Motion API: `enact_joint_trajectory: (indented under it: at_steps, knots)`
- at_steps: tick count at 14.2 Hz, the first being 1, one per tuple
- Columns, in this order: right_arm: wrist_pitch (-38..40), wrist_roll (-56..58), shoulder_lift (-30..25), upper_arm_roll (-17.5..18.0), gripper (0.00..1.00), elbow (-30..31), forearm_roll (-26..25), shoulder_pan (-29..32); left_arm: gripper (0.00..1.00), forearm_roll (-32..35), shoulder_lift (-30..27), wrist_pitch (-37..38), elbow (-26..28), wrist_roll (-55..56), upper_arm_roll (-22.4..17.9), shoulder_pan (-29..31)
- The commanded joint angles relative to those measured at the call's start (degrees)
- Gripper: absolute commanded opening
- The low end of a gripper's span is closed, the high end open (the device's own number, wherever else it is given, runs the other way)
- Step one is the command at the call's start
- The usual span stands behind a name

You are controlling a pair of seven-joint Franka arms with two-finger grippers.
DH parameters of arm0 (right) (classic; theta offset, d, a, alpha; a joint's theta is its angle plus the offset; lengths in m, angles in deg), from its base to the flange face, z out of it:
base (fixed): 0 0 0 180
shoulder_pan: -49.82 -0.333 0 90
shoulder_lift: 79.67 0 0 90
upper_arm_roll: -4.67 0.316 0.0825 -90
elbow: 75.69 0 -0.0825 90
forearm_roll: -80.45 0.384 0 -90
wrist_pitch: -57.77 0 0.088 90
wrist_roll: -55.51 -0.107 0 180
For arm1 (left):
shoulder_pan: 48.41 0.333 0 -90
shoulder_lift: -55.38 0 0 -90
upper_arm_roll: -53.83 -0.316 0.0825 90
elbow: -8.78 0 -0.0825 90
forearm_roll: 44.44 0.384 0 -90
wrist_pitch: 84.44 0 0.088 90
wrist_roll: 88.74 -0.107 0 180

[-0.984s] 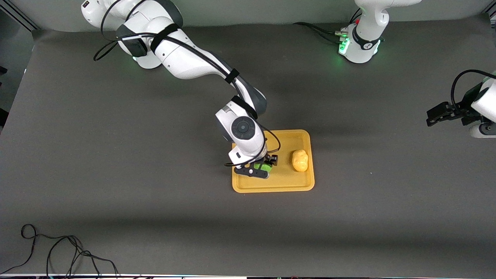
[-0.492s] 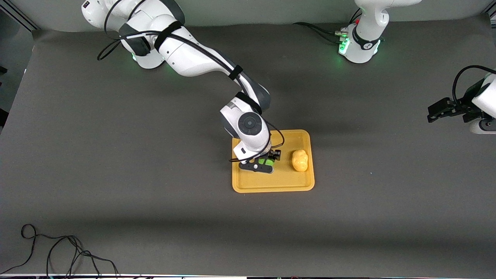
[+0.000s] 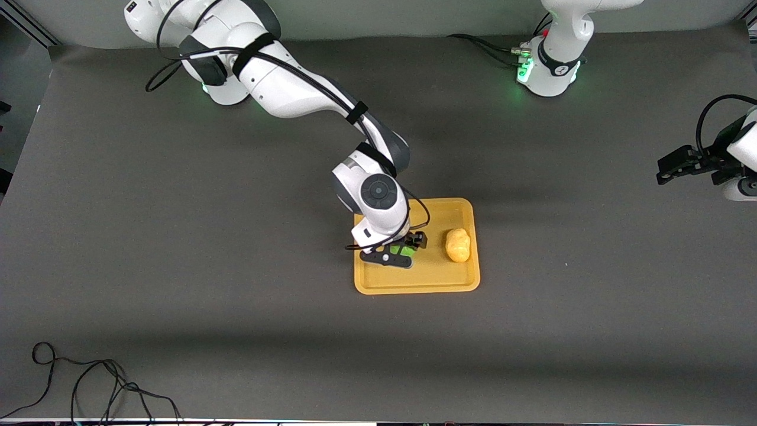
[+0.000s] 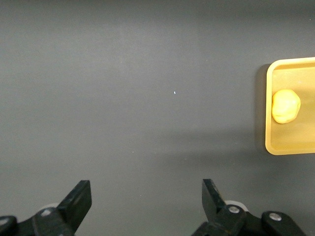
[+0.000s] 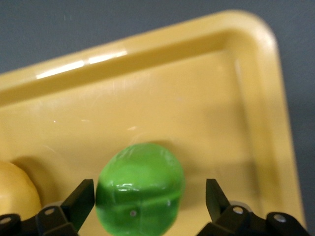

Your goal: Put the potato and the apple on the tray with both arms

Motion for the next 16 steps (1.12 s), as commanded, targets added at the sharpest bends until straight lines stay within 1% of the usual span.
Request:
enact_joint_trajectory:
  at_steps: [1,4,6,8,11,13,14,16]
  knots:
    - [2.4,6.4,-12.4,0.4,1.0,10.0,-0.3,4.8,1.0,0.2,0.0,0.6,-0.2,-1.0,0.0,-0.2]
    - [3.0,12.1,-23.5,0.3,1.0,19.5,-0.3,9.9,1.0,0.2,0.1,0.7,-0.2,-1.0,0.1,-0.3]
    - [3.1,18.3,-30.3,0.3,1.0,25.6,-0.3,14.3,1.0,0.1,0.2,1.4,-0.3,-1.0,0.1,-0.2]
    - [5.1,23.2,-36.0,0.2,1.0,30.2,-0.2,18.8,1.0,0.2,0.1,1.4,-1.5,-1.2,0.3,-0.8]
    - [12.4,26.8,-41.5,0.3,1.0,30.3,-0.9,25.7,1.0,0.1,0.2,1.4,-2.1,-1.7,0.3,-1.1]
    - [15.2,34.8,-45.4,0.3,1.0,30.5,-1.0,29.6,1.0,0.1,0.3,1.3,-2.5,-1.6,0.6,-1.1]
    - [17.0,38.0,-47.1,0.4,1.0,30.2,-1.1,32.6,1.0,0.1,0.3,1.4,-2.6,-1.7,0.7,-1.1]
    - [21.0,39.4,-50.5,0.5,1.0,30.1,-2.1,35.1,1.0,0.2,0.2,2.7,-2.7,-1.7,0.8,-1.1]
